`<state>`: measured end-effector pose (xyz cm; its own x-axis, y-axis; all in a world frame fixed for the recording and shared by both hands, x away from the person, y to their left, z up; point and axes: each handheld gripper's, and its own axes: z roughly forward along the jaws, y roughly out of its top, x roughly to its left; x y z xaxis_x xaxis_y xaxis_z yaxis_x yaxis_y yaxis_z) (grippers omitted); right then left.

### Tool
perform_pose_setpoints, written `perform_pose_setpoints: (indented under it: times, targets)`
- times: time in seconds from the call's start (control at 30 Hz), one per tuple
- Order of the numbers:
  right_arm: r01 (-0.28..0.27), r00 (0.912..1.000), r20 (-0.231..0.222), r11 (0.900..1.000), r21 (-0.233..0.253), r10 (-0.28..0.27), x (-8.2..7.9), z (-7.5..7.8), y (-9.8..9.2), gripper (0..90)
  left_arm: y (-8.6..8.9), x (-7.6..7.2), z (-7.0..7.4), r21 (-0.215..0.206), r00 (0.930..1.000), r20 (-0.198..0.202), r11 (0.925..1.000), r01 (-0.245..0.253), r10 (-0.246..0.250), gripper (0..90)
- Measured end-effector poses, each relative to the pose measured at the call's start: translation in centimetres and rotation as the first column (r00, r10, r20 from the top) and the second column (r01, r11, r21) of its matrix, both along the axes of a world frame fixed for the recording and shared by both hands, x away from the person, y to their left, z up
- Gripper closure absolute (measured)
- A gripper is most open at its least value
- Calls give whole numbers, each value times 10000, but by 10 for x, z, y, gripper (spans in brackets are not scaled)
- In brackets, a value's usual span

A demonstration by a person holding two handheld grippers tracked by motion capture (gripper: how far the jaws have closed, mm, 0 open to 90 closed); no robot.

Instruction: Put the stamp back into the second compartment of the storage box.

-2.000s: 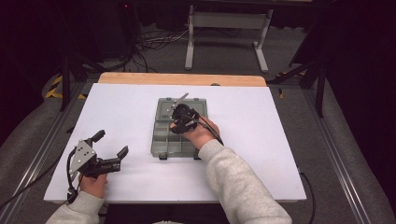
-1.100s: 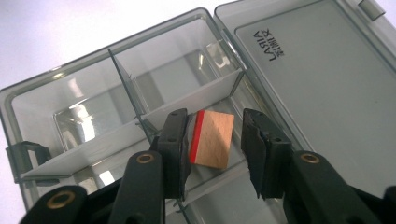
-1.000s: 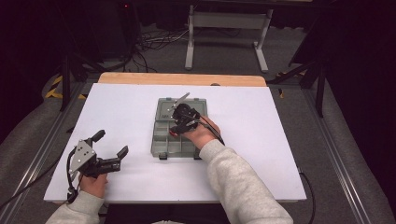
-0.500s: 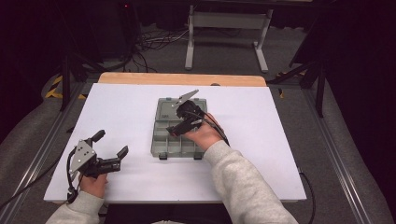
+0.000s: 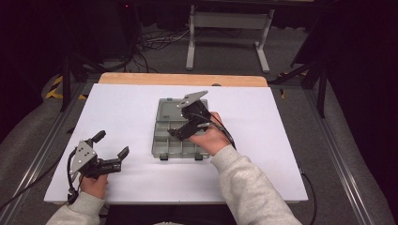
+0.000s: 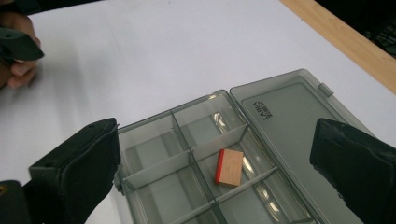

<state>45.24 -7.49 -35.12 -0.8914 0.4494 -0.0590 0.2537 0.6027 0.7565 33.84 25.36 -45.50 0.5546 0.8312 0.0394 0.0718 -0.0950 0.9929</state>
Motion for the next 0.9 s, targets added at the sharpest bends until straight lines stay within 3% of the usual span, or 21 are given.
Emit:
perform_pose_setpoints:
  times: [0.27,0.73,0.9]
  targets:
    - [-196,9984,532,9984,525,168,-14,6,-17,26,0,0,0,-18,10000,-3,10000,7,-7,5]
    - [121,9920,1225,9880,1540,-312,-41,15,-57,22,0,0,0,0,10000,-17,10000,-13,13,5]
    - [249,9879,1450,9796,1993,-546,-50,12,-73,22,0,0,0,1,10000,-21,10000,-16,16,5]
